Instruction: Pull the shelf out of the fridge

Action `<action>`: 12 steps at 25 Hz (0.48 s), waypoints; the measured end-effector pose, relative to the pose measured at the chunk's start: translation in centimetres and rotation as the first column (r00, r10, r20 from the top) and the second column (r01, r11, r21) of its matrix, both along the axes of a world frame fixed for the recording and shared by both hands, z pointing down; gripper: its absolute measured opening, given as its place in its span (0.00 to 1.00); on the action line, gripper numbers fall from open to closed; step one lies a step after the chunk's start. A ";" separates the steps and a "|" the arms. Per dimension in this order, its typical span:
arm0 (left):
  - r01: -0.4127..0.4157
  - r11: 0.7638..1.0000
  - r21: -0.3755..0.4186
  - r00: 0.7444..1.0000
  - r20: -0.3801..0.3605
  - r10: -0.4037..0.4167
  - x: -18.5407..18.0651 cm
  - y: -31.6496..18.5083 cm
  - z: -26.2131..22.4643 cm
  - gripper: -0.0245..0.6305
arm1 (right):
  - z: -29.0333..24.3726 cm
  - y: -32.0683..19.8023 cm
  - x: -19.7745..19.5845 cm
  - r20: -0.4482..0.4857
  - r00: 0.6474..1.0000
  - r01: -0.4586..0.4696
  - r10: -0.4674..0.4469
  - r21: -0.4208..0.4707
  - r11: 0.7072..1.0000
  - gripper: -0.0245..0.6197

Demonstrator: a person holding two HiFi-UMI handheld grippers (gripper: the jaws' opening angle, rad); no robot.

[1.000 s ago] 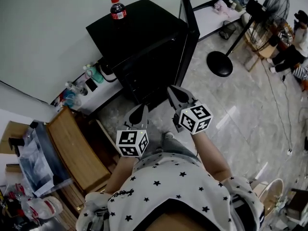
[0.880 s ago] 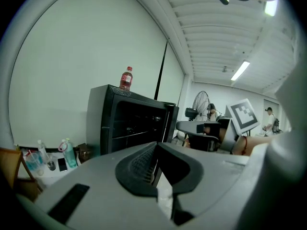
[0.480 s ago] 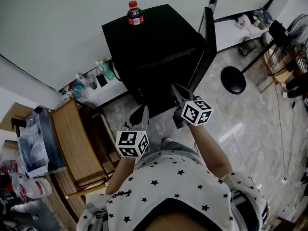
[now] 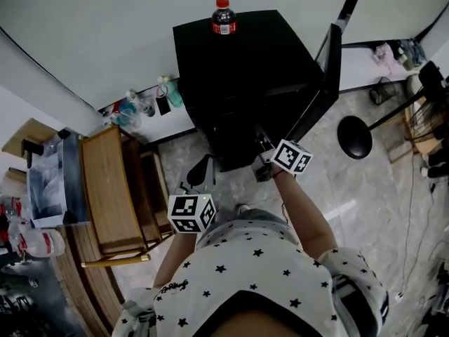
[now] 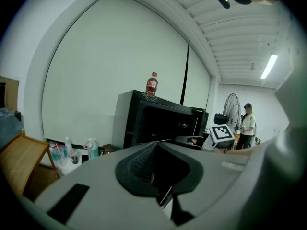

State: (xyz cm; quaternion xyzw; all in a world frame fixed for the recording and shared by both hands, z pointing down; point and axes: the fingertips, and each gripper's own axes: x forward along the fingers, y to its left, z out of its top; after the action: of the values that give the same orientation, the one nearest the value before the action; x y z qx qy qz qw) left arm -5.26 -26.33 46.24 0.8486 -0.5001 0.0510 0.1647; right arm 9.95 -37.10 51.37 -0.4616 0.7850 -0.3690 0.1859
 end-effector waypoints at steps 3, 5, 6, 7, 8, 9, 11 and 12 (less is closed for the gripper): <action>0.037 0.999 -0.005 0.999 0.009 -0.037 -0.5 0.2 0.3 0.06 | 0.8 -1.3 0.3 0.129 0.992 -0.007 0.010 -0.025 1.000 0.03; 0.059 0.998 -0.011 0.998 0.017 -0.059 -0.7 0.3 0.5 0.06 | 1.4 -2.1 0.6 0.198 0.980 -0.015 0.023 -0.042 0.999 0.03; 0.068 0.998 -0.013 0.997 0.020 -0.068 -0.8 0.4 0.6 0.06 | 1.7 -2.4 0.8 0.226 0.974 -0.017 0.028 -0.050 0.999 0.03; 0.077 0.997 -0.013 0.997 0.022 -0.076 -0.8 0.4 0.7 0.06 | 2.0 -2.8 0.9 0.252 0.967 -0.019 0.033 -0.059 0.998 0.03; 0.084 0.996 -0.012 0.996 0.024 -0.084 -0.9 0.4 0.7 0.06 | 2.3 -3.1 1.0 0.280 0.959 -0.021 0.039 -0.068 0.997 0.03; 0.090 0.996 -0.010 0.996 0.025 -0.090 -0.9 0.4 0.7 0.06 | 2.7 -3.4 1.1 0.308 0.950 -0.022 0.045 -0.077 0.997 0.03; 0.101 0.995 -0.009 0.995 0.029 -0.100 -0.8 0.5 0.7 0.06 | 3.3 -4.0 1.1 0.359 0.932 -0.023 0.055 -0.093 0.995 0.03; 0.105 0.994 -0.009 0.994 0.031 -0.105 -0.8 0.6 0.8 0.06 | 3.6 -4.3 1.2 0.381 0.922 -0.024 0.060 -0.098 0.995 0.03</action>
State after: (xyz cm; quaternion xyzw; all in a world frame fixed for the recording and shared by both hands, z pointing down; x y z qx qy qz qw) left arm -6.06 -25.76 47.00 0.8195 -0.5460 0.0578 0.1640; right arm 11.11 -41.37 55.00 -0.4050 0.7057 -0.4838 0.3224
